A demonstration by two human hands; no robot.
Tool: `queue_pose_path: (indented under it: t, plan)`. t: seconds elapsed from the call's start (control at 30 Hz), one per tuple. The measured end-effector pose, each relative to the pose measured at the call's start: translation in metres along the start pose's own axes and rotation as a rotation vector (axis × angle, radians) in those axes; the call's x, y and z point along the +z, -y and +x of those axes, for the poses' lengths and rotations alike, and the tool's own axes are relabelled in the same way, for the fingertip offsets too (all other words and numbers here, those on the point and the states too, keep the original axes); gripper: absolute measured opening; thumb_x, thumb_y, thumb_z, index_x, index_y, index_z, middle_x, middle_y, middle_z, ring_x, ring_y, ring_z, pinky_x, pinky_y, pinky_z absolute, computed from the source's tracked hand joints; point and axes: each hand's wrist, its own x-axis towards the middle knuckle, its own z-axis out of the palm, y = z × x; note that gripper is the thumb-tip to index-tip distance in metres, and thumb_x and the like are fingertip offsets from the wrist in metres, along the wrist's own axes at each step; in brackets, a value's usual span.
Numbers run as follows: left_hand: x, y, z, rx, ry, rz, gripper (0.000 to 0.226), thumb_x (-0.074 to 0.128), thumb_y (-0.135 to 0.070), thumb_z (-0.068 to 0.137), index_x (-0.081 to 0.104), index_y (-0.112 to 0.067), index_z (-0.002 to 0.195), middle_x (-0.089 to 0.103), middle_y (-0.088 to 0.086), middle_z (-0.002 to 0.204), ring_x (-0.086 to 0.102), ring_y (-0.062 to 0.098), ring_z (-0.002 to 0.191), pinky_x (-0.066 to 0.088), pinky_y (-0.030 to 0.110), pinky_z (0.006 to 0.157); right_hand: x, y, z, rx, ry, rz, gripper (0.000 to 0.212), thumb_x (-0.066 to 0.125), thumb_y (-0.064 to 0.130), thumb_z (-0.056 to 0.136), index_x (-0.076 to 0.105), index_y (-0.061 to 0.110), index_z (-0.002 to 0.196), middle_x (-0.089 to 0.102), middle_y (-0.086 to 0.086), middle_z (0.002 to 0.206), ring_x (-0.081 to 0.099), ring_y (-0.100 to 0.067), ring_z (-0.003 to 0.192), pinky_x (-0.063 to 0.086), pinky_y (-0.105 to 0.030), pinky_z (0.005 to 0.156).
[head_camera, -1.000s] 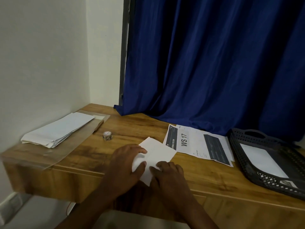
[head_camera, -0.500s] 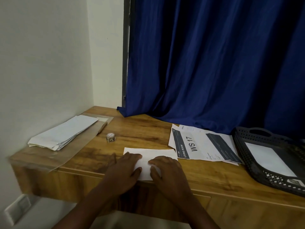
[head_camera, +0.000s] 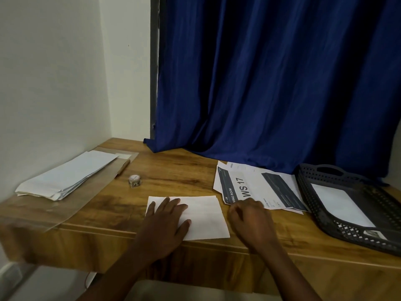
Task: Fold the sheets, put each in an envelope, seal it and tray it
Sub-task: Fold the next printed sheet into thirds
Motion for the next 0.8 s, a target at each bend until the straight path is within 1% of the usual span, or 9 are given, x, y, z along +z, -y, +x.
queue_pose_path:
  t: [0.1,0.17,0.23,0.33,0.43,0.53,0.63,0.73,0.8]
  plan:
    - [-0.001,0.001,0.0,-0.001,0.016,-0.014,0.095,-0.01,-0.079,0.077,0.029,-0.038,0.153,0.021,-0.008,0.167,0.009,0.016,0.155,0.005,0.051,0.126,0.004,-0.018,0.016,0.032,0.114,-0.049,0.037,0.045,0.051,0.1,0.062,0.031,0.126,0.059,0.001,0.136,0.053,-0.014,0.117,0.05,-0.032,0.096]
    - [-0.002,0.001,0.0,0.003,0.024,-0.018,0.107,-0.02,-0.086,0.071,0.028,-0.038,0.154,0.02,-0.008,0.167,0.009,0.017,0.155,0.004,0.052,0.126,0.008,-0.02,0.025,0.006,0.146,-0.05,0.039,0.046,0.05,0.1,0.058,0.033,0.134,0.054,0.002,0.143,0.049,-0.016,0.126,0.046,-0.035,0.103]
    - [-0.002,0.002,0.001,0.002,0.047,-0.021,0.111,-0.023,-0.084,0.066,0.027,-0.038,0.154,0.019,-0.008,0.167,0.008,0.017,0.156,0.003,0.051,0.125,0.011,-0.019,0.03,-0.007,0.148,-0.034,0.04,0.046,0.049,0.1,0.057,0.034,0.135,0.053,0.002,0.144,0.047,-0.017,0.129,0.045,-0.037,0.106]
    - [-0.005,0.001,0.003,0.011,0.11,-0.048,0.091,-0.003,-0.083,0.081,0.026,-0.037,0.155,0.017,-0.009,0.167,0.005,0.017,0.156,0.0,0.051,0.124,0.016,-0.019,0.034,-0.002,0.134,-0.005,0.039,0.046,0.049,0.099,0.057,0.035,0.133,0.053,0.003,0.144,0.047,-0.017,0.129,0.043,-0.042,0.109]
    - [-0.01,-0.006,0.006,0.03,0.155,-0.068,0.061,0.028,-0.064,0.1,0.027,-0.036,0.155,0.016,-0.008,0.168,0.004,0.018,0.156,-0.001,0.051,0.124,0.016,-0.02,0.032,0.036,0.069,0.135,0.028,0.052,0.043,0.098,0.064,0.035,0.122,0.061,0.005,0.136,0.052,-0.014,0.123,0.048,-0.041,0.105]
    - [-0.013,-0.02,0.012,0.05,0.184,-0.068,0.056,0.035,-0.056,0.103,0.028,-0.035,0.155,0.016,-0.007,0.168,0.004,0.019,0.156,0.0,0.053,0.125,0.01,-0.01,0.024,0.067,-0.112,0.328,0.021,0.054,0.029,0.099,0.068,0.033,0.114,0.065,0.005,0.13,0.055,-0.01,0.117,0.052,-0.04,0.1]
    - [-0.008,-0.042,0.019,0.11,0.16,-0.065,0.057,0.036,-0.055,0.103,0.028,-0.033,0.156,0.017,-0.005,0.168,0.007,0.021,0.156,0.006,0.053,0.125,0.003,0.019,0.015,-0.035,-0.16,0.366,0.027,0.052,0.026,0.099,0.069,0.028,0.12,0.063,0.005,0.133,0.053,-0.01,0.122,0.047,-0.037,0.106]
    - [-0.002,-0.058,0.028,0.161,0.121,-0.073,0.064,0.042,-0.044,0.102,0.02,-0.027,0.159,0.014,-0.002,0.168,0.004,0.023,0.156,0.007,0.05,0.125,0.003,0.048,0.004,-0.124,0.028,0.275,0.051,0.033,0.043,0.096,0.059,0.025,0.136,0.052,0.004,0.15,0.041,-0.011,0.14,0.031,-0.036,0.12]
    - [0.001,-0.058,0.032,0.168,0.162,-0.005,0.067,0.033,-0.047,0.1,0.015,-0.024,0.161,0.008,-0.002,0.169,-0.001,0.024,0.156,0.004,0.05,0.124,0.011,0.053,0.0,-0.15,0.217,0.167,0.07,0.017,0.054,0.093,0.043,0.022,0.15,0.035,0.002,0.162,0.026,-0.014,0.151,0.018,-0.038,0.126]
